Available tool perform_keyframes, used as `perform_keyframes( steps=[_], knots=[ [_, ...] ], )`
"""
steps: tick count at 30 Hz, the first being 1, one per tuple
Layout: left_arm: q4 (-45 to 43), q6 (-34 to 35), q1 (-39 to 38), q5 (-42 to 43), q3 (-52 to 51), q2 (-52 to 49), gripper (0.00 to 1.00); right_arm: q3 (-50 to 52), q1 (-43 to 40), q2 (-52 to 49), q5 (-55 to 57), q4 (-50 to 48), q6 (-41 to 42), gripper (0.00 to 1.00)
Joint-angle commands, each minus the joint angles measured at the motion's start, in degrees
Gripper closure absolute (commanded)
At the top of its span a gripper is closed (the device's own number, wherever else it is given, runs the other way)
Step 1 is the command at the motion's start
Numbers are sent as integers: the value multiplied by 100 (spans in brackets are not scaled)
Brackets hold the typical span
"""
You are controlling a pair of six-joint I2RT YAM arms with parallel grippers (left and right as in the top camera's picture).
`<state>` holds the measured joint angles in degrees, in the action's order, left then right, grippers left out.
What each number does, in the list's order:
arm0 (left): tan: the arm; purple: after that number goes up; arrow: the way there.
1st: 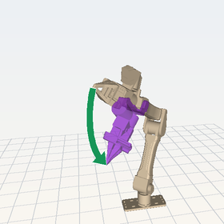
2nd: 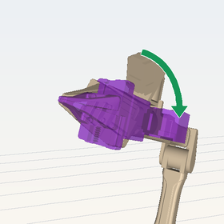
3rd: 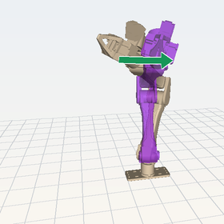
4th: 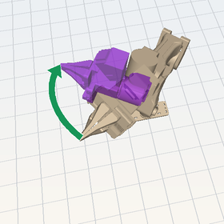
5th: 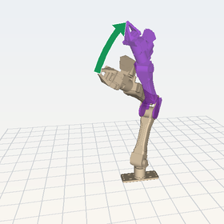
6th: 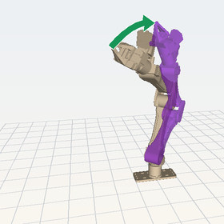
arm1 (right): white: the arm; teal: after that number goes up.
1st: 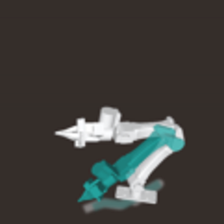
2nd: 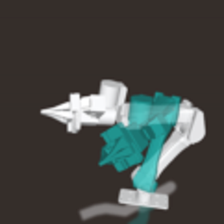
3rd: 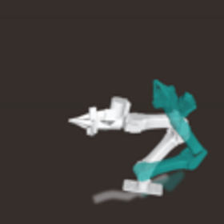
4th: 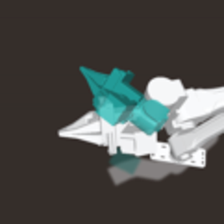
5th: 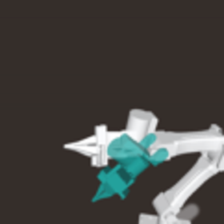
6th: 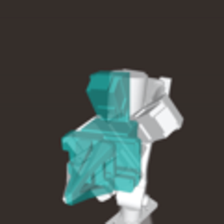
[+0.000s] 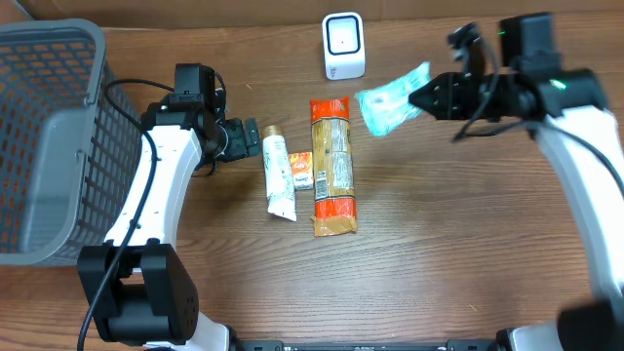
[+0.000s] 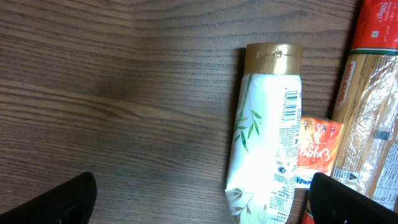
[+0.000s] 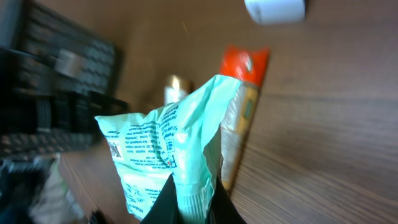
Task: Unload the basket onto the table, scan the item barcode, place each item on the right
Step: 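Lift the wipes pack and hold it in front of the scanner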
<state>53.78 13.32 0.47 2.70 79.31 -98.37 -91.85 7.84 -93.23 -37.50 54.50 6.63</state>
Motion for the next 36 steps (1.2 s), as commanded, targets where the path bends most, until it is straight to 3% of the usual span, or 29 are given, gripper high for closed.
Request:
perform_keyframes(
  steps=[1,5,13,17,21,24,27,36],
  knots=[
    [-15,-107,-11,-37,66,50,0,-133,94,619,321,4,708,96],
    [-15,-107,-11,-37,66,50,0,-133,197,763,291,66,1139,96],
    [-15,-107,-11,-35,66,50,0,-118,656,758,662,-83,1161,96],
    [-15,-107,-11,-37,66,50,0,-398,990,621,1845,-212,1161,96],
    [-15,-107,-11,-37,66,50,0,-1335,1421,-13,3560,-136,855,96],
    [-15,-107,-11,-37,66,50,0,-1851,1716,-678,4929,-365,310,96],
    [-15,-107,-11,-37,66,50,0,-1899,1943,-1427,6452,-1482,-595,96],
    [-15,-107,-11,-37,66,50,0,-1899,2153,-3095,7250,-4336,-5018,96]
  ],
)
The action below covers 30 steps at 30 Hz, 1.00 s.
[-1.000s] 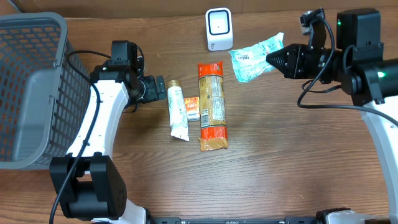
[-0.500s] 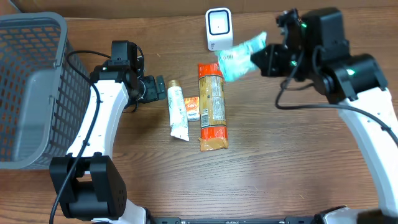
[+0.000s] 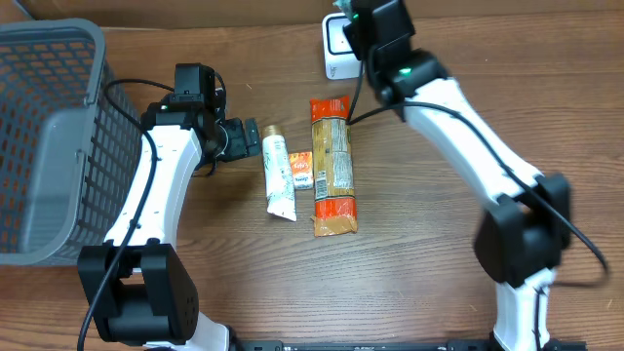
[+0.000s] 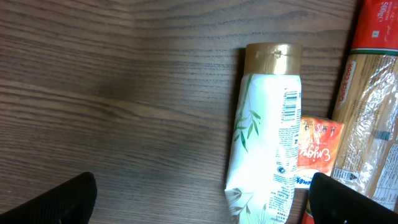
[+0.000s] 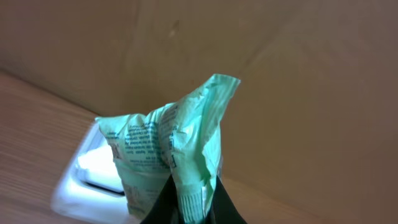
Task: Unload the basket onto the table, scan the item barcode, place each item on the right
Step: 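Lift the wipes pack and hold it in front of the scanner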
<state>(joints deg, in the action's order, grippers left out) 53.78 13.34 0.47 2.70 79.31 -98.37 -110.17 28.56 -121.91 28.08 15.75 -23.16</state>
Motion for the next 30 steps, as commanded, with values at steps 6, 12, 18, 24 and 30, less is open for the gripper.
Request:
perform_keyframes(
  steps=[6,12,18,24,30],
  knots=[
    [-15,-109,-11,-37,66,50,0,-68,168,-1014,903,-2188,-3812,96],
    [-15,-109,-11,-37,66,50,0,-63,170,-1429,802,-3014,-4046,96],
    [-15,-109,-11,-37,66,50,0,-50,168,-1467,479,-3001,-4035,96],
    [-15,-109,-11,-37,66,50,0,-48,160,-1469,481,-2933,-4035,96],
    [-15,-109,-11,-37,66,50,0,-48,162,-1469,481,-2855,-3969,96]
  ],
)
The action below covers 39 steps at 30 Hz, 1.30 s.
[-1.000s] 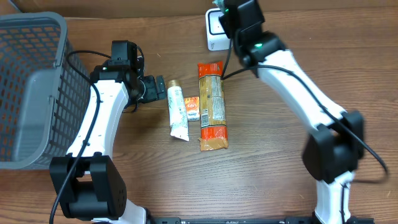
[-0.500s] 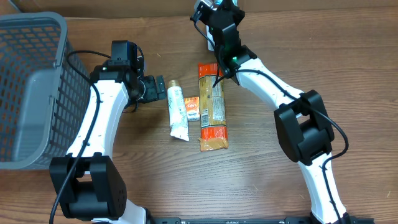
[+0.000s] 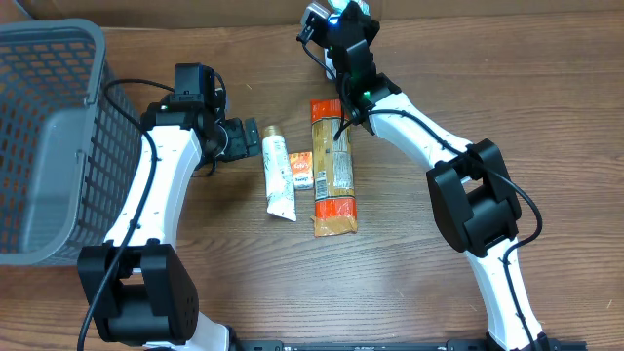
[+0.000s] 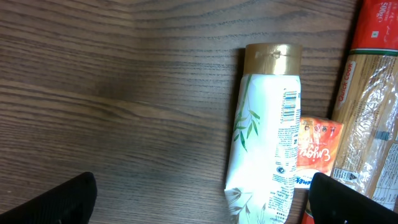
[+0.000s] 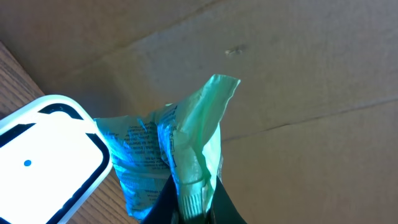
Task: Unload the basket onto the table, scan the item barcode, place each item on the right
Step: 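Lift the wipes pack and hold it in front of the scanner, then move the wipes pack right and drop it on the table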
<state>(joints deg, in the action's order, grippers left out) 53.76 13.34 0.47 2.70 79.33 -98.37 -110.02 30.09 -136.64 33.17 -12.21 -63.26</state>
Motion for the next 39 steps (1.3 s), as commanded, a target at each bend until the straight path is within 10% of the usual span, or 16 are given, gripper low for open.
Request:
perform_keyframes(
  steps=[1,10,23,29,39],
  knots=[
    [-13,-109,-11,-35,63,50,0,-63,17,11,-28,-61,76,96],
    [-13,-109,-11,-37,63,50,0,-63,33,1246,-46,1058,2343,96],
    [-13,-109,-11,-37,63,50,0,-63,-1679,4079,-3069,7436,9302,96],
    [-13,-109,-11,-35,63,50,0,437,-3622,3891,-4076,8190,8905,96],
    [-13,-109,-11,-37,63,50,0,2146,-5668,2990,-5694,6745,7840,96]
  ],
)
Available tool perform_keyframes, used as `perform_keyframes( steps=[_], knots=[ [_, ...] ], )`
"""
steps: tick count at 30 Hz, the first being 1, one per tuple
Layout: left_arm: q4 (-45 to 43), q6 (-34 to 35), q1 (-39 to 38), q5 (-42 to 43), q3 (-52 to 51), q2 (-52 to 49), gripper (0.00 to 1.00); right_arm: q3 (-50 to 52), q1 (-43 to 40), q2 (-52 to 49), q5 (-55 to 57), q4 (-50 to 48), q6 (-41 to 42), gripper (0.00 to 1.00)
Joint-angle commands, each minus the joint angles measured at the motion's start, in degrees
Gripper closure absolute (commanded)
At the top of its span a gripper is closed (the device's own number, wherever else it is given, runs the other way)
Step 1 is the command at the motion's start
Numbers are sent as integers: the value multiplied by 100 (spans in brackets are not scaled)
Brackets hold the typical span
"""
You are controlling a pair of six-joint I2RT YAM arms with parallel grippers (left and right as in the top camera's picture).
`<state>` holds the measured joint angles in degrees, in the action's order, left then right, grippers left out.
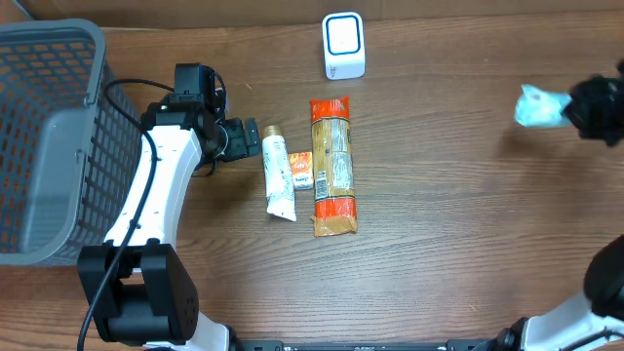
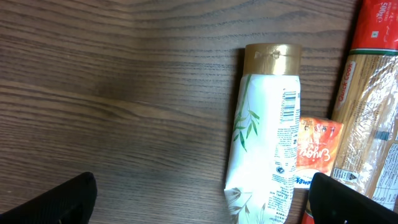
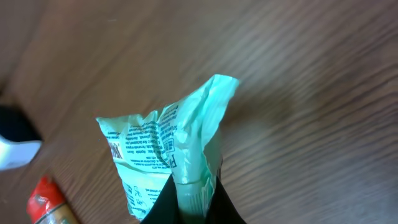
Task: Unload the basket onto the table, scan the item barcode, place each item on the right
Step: 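Move the wipes pack right and drop it on the table, then reach the right gripper to the spaghetti pack and grasp it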
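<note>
A crinkled mint-green packet [image 3: 168, 155] with black print hangs above the wooden table, pinched at its lower edge by my right gripper [image 3: 189, 199], which is shut on it. Overhead, the green packet [image 1: 538, 106] is at the far right edge, well right of the white barcode scanner [image 1: 343, 45] at the back centre. My left gripper [image 2: 202, 199] stands open over the table, its black fingers [image 2: 59, 199] either side of the lower end of a white tube with a gold cap [image 2: 267, 137].
An orange sachet [image 1: 301, 170] and a long orange pasta pack [image 1: 332, 165] lie beside the white tube [image 1: 277, 174] mid-table. A grey mesh basket [image 1: 49, 136] stands at the left edge. Bare wood lies between the scanner and the right arm.
My right gripper, still holding the green packet, was up against the scanner at the back centre and is now far to the right near the table's edge. The left arm is unchanged.
The right gripper first held the green packet right of the scanner. Then it was at the scanner, then with the packet beside the scanner's face, and now it is far right. The left gripper stayed open over the white tube throughout.
</note>
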<state>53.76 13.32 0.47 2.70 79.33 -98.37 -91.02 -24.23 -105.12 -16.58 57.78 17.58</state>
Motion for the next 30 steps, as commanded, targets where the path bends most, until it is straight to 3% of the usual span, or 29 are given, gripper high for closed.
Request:
perform_keyframes(
  steps=[1,10,11,14,15,24,28,30],
  knots=[
    [-13,-107,-11,-37,63,50,0,372,-345,-286,-752,-466,-249,96],
    [-13,-109,-11,-37,63,50,0,579,-704,-1102,-745,-1373,-616,89],
    [-13,-107,-11,-37,63,50,0,579,-702,-1115,-675,-1414,-616,83],
    [-13,-107,-11,-37,63,50,0,503,-708,-1113,-664,-1425,-614,45],
    [-13,-107,-11,-37,63,50,0,402,-708,-1113,-667,-1311,-614,37],
    [-13,-107,-11,-37,63,50,0,-1655,-411,-859,-1755,835,-815,30],
    [-13,-107,-11,-37,63,50,0,-2000,553,-763,-2192,1237,-997,8],
    [-13,-107,-11,-37,63,50,0,-1967,1088,-833,-2210,1215,-999,5]
  ],
)
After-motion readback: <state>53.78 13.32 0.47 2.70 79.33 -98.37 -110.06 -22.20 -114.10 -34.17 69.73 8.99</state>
